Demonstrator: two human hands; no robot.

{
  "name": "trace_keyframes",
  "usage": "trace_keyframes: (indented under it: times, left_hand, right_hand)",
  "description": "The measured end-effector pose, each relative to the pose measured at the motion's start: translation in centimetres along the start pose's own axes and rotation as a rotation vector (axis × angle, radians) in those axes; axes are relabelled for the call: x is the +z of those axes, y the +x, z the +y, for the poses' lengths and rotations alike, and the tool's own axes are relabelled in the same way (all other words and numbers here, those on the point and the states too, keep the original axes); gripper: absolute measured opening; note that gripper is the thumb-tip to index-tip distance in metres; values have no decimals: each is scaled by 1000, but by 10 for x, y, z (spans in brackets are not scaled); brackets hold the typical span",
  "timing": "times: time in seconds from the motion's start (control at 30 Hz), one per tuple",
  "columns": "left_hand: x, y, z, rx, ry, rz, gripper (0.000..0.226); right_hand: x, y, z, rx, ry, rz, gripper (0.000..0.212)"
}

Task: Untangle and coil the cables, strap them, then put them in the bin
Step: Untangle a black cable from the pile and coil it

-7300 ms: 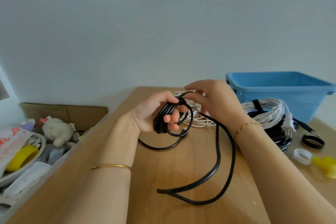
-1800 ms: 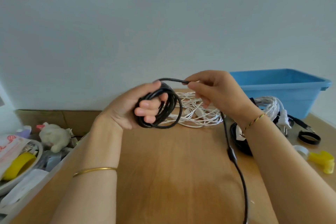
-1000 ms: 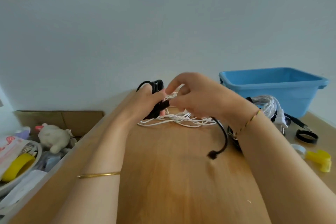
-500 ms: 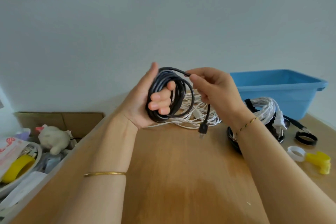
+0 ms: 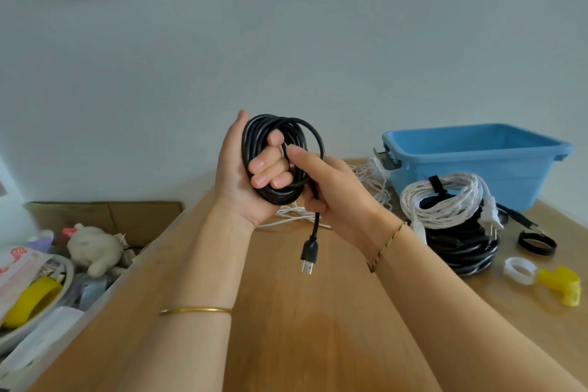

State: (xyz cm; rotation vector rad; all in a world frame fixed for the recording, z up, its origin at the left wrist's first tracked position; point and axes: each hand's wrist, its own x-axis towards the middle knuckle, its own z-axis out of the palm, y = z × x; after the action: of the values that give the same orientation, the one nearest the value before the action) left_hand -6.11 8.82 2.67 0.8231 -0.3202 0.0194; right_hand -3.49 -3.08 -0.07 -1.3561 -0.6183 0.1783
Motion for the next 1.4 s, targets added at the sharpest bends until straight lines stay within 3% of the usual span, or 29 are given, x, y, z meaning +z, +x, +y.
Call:
trace_keyframes:
  times: [0.2, 0.3, 0.43, 0.53, 0.67, 0.77, 0.87, 0.97, 1.07, 1.13, 1.27, 1.4]
  left_hand:
    - [7, -5, -6, 57, 164, -76, 39]
    - [9, -6, -10, 32, 360, 20, 24]
    - [4, -1, -15, -15, 475, 109, 26]
    - [-1, 0, -12, 1, 589, 154, 4]
    - [-4, -1, -5, 35, 842, 242, 31]
    - [-4, -3, -2, 110, 1205, 267, 26]
    - [-2, -3, -3, 127, 1188, 213, 18]
    - [4, -4, -8, 157, 1230, 178, 7]
    - [9, -1, -14, 227, 1178, 217, 8]
    - [11, 1, -17, 240, 1084, 252, 11]
    - [10, 4, -21, 243, 971, 288, 17]
    - [10, 5, -21, 238, 886, 291, 21]
  right_hand:
    - [-6, 1, -9, -146, -157, 99, 15]
    - [-16, 3, -15, -232, -271, 176, 17]
    - [-27, 4, -19, -275, -392, 205, 16]
    - [-32, 4, -18, -258, -563, 158, 11]
    - [-35, 2, -20, -240, -728, 64, 10]
    - [-33, 0, -24, -234, -827, -1, 12]
    - [-30, -1, -24, -236, -867, -28, 13]
    - [-33, -1, -26, -262, -908, 47, 6]
    - [-37, 0, -27, -253, -849, 115, 11]
    - [-39, -1, -28, -206, -681, 117, 14]
    - [-42, -4, -27, -84, -221, 5, 20]
    - [-46, -7, -31, -119, -105, -57, 20]
